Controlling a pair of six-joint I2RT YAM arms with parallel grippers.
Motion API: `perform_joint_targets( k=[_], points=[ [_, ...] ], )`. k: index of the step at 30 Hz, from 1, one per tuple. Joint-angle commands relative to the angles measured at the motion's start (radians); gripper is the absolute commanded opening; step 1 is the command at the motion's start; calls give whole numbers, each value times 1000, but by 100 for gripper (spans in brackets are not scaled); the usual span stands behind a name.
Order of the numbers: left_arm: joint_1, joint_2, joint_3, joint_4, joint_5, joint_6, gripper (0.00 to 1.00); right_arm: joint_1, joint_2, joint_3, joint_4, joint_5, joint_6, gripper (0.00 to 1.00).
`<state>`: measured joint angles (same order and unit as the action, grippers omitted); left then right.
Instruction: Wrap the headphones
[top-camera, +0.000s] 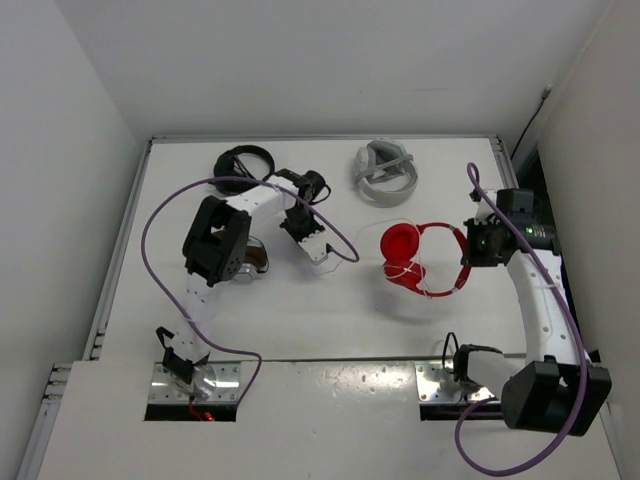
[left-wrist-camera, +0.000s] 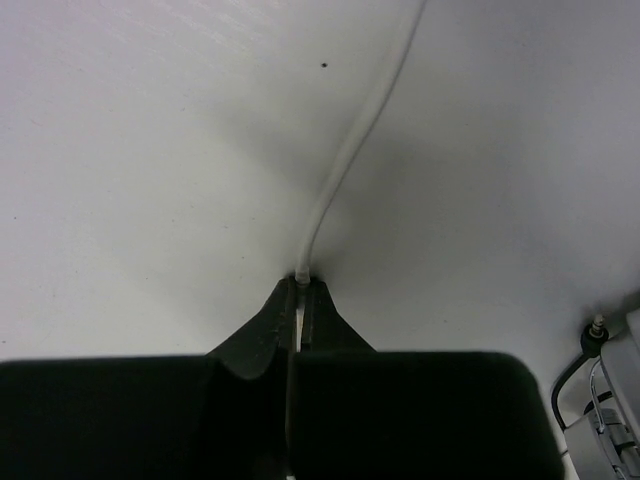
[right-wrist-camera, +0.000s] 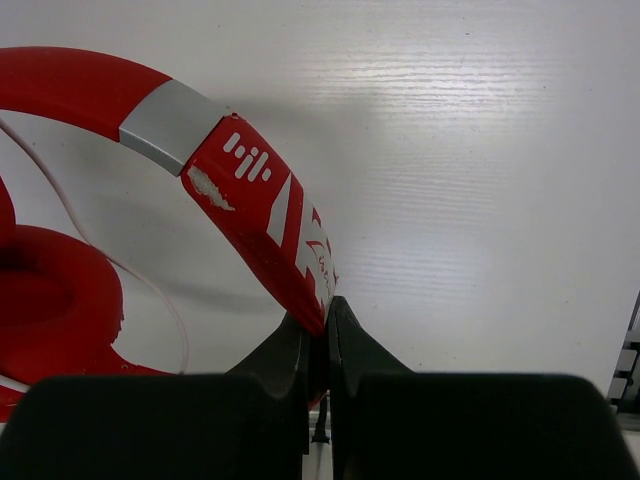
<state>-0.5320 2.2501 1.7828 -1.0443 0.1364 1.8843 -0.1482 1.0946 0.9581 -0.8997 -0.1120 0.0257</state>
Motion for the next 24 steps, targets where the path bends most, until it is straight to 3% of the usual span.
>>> perform_joint_targets(
  k=[1,4,8,15,17,21,24],
  points=[
    [-19,-23,-124,56,-15,35,0,-4,-2,45,44,-58,6,0],
    [-28,-95,-221,130,14,-45,0,-23,-2,54,44,-106,16,0],
    [-66,-129,-243,161,34,-267,0,-34,-2,64,44,-178,46,0],
    [-77,-334,-437,173,192,-368,0,62,-2,123,111,-189,160,0],
    [-121,-357,-460,182,201,-496,0,73,16,139,122,-178,195,0],
    [-160,-397,-461,98,271,-580,0,85,54,171,142,-195,252,0],
    [-171,-475,-522,182,371,-770,0,73,91,180,165,-225,318,0]
  ],
)
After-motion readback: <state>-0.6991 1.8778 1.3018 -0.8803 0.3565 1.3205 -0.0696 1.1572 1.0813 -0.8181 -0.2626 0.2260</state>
